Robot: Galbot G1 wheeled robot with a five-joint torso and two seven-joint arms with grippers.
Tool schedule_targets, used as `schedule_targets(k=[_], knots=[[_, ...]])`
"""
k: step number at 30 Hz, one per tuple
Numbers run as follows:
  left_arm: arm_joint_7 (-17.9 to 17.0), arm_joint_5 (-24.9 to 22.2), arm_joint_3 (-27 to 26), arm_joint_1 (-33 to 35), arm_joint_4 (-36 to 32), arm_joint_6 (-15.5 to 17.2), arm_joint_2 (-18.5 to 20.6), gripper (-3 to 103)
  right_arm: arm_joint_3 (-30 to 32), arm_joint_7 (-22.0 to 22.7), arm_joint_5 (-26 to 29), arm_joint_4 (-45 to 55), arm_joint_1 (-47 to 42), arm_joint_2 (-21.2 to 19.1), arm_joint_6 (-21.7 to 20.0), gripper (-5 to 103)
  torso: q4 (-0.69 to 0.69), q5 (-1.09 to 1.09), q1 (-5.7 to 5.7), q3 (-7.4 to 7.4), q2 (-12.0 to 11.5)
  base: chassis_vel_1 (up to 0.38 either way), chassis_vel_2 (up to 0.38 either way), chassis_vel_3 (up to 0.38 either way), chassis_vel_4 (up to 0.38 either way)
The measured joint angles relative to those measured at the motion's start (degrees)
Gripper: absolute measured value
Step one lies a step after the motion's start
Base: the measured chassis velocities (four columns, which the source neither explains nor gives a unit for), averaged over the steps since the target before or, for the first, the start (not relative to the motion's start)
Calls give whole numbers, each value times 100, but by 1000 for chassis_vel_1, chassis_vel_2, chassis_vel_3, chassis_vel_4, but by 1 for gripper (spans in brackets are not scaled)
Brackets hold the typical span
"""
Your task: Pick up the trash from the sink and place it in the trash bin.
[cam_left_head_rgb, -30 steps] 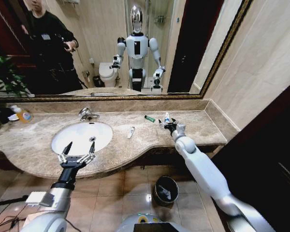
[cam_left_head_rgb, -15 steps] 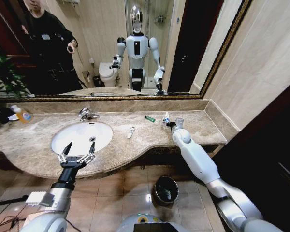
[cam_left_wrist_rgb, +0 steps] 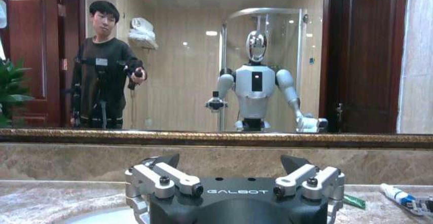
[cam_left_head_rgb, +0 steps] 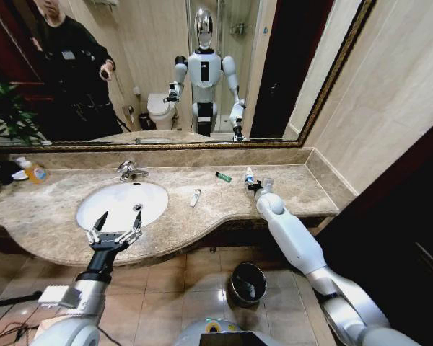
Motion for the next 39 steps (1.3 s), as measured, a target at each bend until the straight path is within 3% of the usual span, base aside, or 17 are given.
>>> schedule_targets(k=[2, 3, 5, 7, 18, 27, 32, 39], knots=[[0, 0, 0, 0, 0, 0, 0, 100, -2, -3, -8, -4, 0, 10, 2, 47, 0, 0, 0, 0, 0, 0, 0, 0, 0], [0, 0, 0, 0, -1, 0, 0, 100, -5, -5, -27, -5, 1, 26, 3, 37, 0, 0, 0, 0, 0, 0, 0, 0, 0], [0, 0, 0, 0, -1, 0, 0, 100, -7, -5, -44, -4, 2, 33, 4, 37, 0, 0, 0, 0, 0, 0, 0, 0, 0], [0, 0, 0, 0, 0, 0, 0, 100, -12, 4, -101, 50, -2, 27, 14, 30, 0, 0, 0, 0, 0, 0, 0, 0, 0], [0, 0, 0, 0, 0, 0, 0, 100, 110, 128, -69, 1243, -472, -397, -44, 28, 0, 1, 0, 0, 0, 0, 0, 0, 0], [0, 0, 0, 0, 0, 0, 0, 100, 640, 203, 207, 2919, -1860, -1052, -106, 28, 0, 1, 0, -1, 0, 0, 0, 0, 0], [0, 0, 0, 0, 0, 0, 0, 100, 1150, 4, 49, 3959, -3147, -1428, 187, 28, -1, 0, -1, -1, 0, 0, 0, 0, 0], [0, 0, 0, 0, 0, 0, 0, 100, 1369, -11, -278, 4393, -4046, -1349, 381, 28, -1, 2, -1, -1, 0, 0, 0, 0, 0]])
